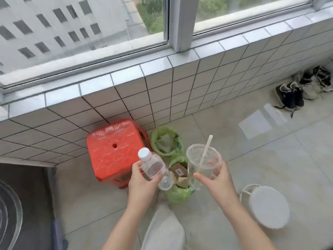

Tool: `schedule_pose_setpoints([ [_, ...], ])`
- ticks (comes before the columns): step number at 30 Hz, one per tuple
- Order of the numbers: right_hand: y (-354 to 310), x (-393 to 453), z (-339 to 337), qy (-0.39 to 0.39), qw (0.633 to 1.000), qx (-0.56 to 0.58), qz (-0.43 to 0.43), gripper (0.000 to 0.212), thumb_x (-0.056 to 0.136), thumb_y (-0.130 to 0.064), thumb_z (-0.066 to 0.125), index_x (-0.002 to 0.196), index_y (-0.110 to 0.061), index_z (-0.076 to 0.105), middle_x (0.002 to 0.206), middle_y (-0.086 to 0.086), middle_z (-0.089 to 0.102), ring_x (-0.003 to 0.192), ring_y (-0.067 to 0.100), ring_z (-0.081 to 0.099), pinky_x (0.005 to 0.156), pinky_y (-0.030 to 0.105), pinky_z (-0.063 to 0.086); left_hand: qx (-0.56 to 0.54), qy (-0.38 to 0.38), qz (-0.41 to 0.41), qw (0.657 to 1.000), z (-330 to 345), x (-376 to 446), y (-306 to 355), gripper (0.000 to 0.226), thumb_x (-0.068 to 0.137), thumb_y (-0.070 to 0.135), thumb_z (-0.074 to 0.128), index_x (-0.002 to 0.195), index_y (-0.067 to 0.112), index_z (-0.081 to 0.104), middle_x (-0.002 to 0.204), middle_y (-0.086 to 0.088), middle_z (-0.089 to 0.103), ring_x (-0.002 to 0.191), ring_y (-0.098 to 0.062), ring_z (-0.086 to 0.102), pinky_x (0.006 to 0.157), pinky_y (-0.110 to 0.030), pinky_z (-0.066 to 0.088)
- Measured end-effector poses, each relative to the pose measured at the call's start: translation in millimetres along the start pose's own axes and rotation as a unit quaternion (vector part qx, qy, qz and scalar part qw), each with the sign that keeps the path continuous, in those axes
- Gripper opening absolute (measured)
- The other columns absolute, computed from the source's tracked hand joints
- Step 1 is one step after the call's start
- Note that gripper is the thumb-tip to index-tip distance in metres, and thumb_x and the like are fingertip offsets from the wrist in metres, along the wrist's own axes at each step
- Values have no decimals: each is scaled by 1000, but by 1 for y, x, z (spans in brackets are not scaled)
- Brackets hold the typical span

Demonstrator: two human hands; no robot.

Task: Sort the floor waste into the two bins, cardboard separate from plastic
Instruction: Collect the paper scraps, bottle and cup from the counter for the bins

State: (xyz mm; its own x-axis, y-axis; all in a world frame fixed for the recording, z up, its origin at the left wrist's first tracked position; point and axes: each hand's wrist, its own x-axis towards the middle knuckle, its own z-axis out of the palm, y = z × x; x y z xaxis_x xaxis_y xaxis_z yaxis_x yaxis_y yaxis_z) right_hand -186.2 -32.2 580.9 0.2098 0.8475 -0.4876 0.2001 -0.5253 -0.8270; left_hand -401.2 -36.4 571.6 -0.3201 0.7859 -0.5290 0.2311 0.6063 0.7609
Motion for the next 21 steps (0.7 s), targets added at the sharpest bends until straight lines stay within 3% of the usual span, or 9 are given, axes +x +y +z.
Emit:
schedule_pose_setpoints([
  [6, 33, 126, 58, 28, 999, -40, 8, 113, 63, -8, 86, 145, -27, 9, 127, -9, 33, 116, 8, 42, 100, 26, 35, 30, -10, -53, 998, 65, 144, -17, 56, 73, 35, 78, 116, 26, 44, 101, 16, 56, 100, -13, 53, 77, -26, 35],
  [13, 110, 275, 117, 16, 995, -96, 30, 103, 64, -19, 84, 141, -34, 17, 125, -10, 41, 113, 11, 45, 92, 25, 35, 78, 10, -91, 993, 135, 308, -79, 62, 73, 37, 77, 120, 20, 42, 114, 0, 60, 107, -25, 56, 80, -30, 41],
  [21, 190, 390, 170, -35, 987, -157, 6, 105, 65, -22, 84, 145, -20, 16, 135, 10, 46, 128, 24, 45, 99, 26, 34, 116, 22, -101, 988, 179, 417, -139, 60, 76, 30, 76, 120, 11, 40, 120, -11, 60, 115, -32, 54, 86, -32, 41],
])
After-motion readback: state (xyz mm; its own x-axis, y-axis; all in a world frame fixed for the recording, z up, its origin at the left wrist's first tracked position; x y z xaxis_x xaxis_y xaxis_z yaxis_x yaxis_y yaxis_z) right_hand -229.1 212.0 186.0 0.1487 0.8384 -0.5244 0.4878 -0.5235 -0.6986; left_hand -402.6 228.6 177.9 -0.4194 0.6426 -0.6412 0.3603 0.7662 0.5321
